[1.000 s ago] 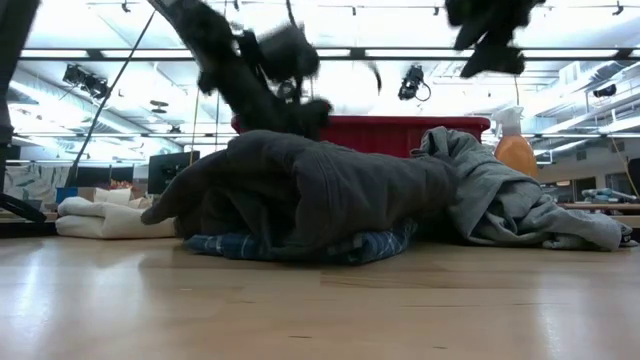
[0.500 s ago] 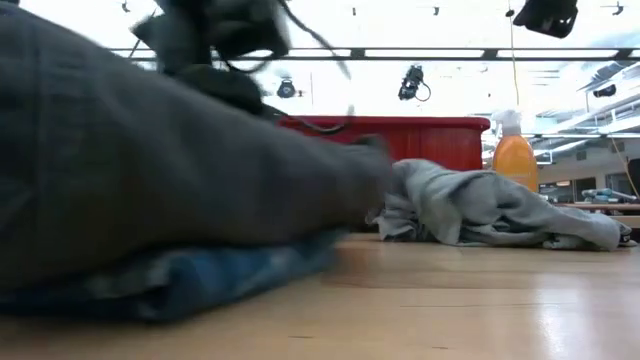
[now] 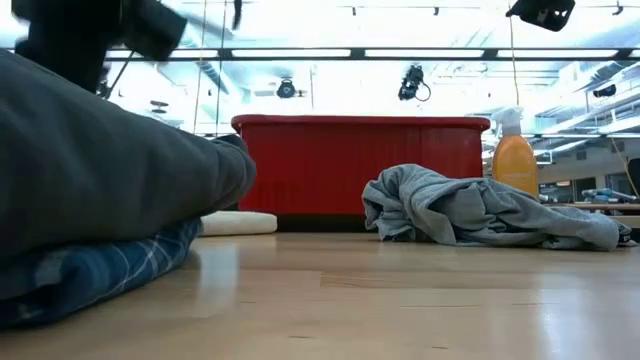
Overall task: Fold Laundry from Bin
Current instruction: Fold the light gray t-shirt
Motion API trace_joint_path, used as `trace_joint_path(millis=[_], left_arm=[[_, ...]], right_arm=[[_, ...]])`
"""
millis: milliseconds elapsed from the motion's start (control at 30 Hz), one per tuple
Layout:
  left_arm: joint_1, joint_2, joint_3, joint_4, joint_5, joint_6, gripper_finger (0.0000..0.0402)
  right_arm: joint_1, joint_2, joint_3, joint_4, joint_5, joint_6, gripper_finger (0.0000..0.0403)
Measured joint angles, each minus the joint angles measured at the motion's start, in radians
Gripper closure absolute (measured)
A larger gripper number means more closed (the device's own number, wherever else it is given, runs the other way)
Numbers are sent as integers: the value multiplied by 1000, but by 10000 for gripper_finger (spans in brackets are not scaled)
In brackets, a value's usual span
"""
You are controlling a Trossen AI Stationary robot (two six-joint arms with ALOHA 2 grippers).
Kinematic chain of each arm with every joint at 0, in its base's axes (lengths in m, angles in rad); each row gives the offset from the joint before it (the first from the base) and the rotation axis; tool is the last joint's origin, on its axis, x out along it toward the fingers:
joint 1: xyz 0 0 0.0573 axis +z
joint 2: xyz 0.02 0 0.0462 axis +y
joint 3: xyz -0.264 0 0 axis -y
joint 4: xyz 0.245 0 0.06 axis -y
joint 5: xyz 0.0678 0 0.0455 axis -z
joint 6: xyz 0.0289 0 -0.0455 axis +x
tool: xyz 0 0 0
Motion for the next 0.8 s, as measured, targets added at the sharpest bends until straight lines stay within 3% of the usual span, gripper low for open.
trace_joint_path(millis=[133,233,300,500,600,800], left_arm=[[0,-38,46,53,-97,7,263],[7,-24,52,233,-202,129,263],[33,19,52,354,-213,214,263],[122,193,52,612,-209,317,263],[151,280,54,704,-149,344,263],[157,361,53,558,-15,295,263]], right_arm=[[18,23,0,29,15,0,197],[26,47,0,78,17,0,197],[31,63,0,106,17,0,197],[40,117,0,180,49,16,197],[40,127,0,192,62,50,197],[44,110,0,171,65,71,197]])
